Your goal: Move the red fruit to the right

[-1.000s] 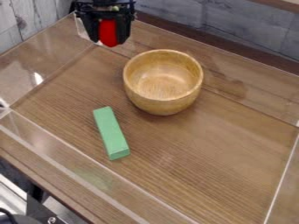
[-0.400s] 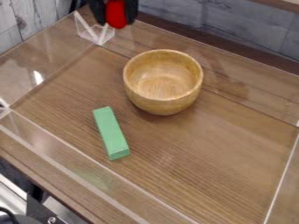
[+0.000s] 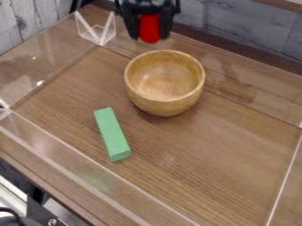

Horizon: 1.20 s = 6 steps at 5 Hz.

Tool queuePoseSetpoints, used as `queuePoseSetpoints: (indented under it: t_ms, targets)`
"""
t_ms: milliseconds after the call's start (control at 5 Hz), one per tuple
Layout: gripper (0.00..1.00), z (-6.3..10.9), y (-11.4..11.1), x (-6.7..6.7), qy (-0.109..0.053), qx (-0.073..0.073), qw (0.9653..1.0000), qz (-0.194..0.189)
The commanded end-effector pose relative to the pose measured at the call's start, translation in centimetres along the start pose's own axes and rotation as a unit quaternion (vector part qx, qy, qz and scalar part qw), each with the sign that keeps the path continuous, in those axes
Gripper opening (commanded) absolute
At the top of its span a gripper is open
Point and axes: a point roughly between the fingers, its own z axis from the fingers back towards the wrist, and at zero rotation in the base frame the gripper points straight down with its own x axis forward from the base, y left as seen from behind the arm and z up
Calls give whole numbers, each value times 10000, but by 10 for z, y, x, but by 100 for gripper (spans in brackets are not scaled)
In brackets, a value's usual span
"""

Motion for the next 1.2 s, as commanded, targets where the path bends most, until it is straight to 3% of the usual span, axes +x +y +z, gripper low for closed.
queuePoseSetpoints:
  t_ms: [0, 200, 400, 600, 800, 1000]
  targets:
    - [0, 21, -33, -17, -373, -86, 9983, -441]
    - [0, 25, -60, -41, -337, -146, 9964, -762]
    - [0, 33, -77, -58, -357, -210, 9942, -996]
    - [0, 28, -100, -70, -331, -184, 9931, -1108]
    - [0, 22, -118, -80, -292, -147, 9914, -1271]
    - [0, -6, -127, -83, -251, -67, 9870, -1586]
